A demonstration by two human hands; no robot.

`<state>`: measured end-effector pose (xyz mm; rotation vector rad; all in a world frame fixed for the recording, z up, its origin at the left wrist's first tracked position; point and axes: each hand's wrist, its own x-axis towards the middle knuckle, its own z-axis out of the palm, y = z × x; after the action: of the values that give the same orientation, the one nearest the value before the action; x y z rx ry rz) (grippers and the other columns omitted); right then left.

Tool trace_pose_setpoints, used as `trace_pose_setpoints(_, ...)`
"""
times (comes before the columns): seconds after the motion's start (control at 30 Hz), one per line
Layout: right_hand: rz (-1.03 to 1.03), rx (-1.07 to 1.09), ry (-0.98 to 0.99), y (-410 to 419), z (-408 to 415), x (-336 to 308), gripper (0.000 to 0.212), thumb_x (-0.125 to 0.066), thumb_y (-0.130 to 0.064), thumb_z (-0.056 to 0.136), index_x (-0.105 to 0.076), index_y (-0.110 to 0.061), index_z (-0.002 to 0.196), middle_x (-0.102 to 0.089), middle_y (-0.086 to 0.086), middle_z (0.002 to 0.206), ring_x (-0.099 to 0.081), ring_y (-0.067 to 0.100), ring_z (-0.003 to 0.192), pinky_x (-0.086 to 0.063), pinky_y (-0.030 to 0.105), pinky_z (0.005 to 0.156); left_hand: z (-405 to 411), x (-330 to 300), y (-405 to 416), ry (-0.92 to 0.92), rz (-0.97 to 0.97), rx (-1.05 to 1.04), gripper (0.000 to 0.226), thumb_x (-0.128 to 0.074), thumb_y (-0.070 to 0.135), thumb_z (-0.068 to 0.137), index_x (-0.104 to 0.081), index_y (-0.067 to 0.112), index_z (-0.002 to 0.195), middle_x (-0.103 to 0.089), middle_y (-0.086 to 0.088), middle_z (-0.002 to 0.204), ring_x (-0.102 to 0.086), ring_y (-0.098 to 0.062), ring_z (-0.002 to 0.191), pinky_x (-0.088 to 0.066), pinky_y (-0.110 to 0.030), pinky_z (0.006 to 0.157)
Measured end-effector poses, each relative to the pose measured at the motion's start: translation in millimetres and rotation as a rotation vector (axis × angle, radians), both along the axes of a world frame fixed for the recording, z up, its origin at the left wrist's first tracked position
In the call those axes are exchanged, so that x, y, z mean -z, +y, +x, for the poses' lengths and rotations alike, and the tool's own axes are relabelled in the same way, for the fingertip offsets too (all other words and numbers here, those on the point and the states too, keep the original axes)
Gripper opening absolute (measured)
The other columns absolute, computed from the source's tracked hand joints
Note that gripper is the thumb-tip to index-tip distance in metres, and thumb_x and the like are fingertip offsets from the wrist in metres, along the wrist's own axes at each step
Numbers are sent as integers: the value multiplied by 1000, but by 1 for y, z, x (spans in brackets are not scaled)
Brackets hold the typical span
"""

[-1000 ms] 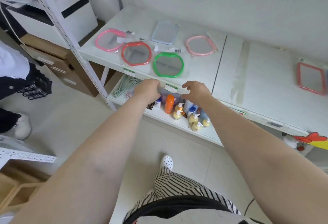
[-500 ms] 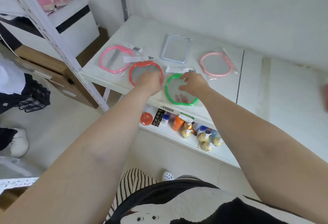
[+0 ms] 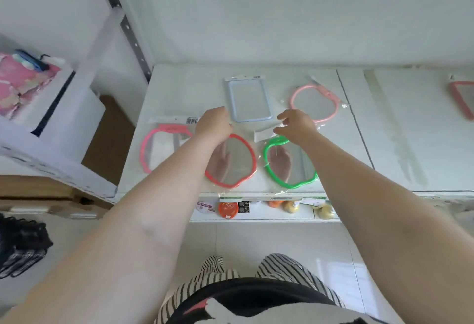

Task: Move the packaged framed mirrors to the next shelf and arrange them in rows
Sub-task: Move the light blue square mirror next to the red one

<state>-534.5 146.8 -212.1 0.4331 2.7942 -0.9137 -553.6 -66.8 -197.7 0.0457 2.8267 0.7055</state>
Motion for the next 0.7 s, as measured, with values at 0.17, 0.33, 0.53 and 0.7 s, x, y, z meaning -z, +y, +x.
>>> trace_pose_setpoints(0.17, -18, 92, -37, -8, -15, 1, 43, -72, -20, 82, -61, -16, 124, -65, 10, 117, -61, 26, 108, -43, 27, 84, -30, 7, -3, -32, 88, -14, 41, -53, 10, 88, -52, -4, 127, -59, -20, 127, -53, -34, 121, -45, -38, 98)
trace_pose_setpoints(0.33, -46, 111, -28, -7, -42, 10, 46, -69, -21, 85, -57, -17, 129, -63, 8, 115, -60, 25, 100, -46, 31, 88, -56, 27, 6, -79, 125, -66, 47, -53, 13, 90, -47, -4, 132, -54, -21, 135, -49, -34, 127, -39, -36, 103)
trace_pose_setpoints(0.53, -15, 74, -85, -10, -76, 28, 56, -63, -22, 88, -44, -13, 140, -61, 12, 124, -60, 32, 112, -50, 42, 95, -82, 55, 24, -97, 182, -144, 48, -56, 18, 90, -47, -3, 132, -55, -20, 134, -50, -33, 127, -40, -33, 100)
trace_pose_setpoints(0.7, 133, 40, -124, -14, -89, 46, 47, -59, -24, 90, -47, -3, 130, -63, 15, 118, -62, 33, 105, -46, 33, 79, -99, 78, 43, -81, 287, -220, 32, -61, 15, 84, -59, -4, 110, -66, -20, 112, -61, -36, 107, -47, -35, 85)
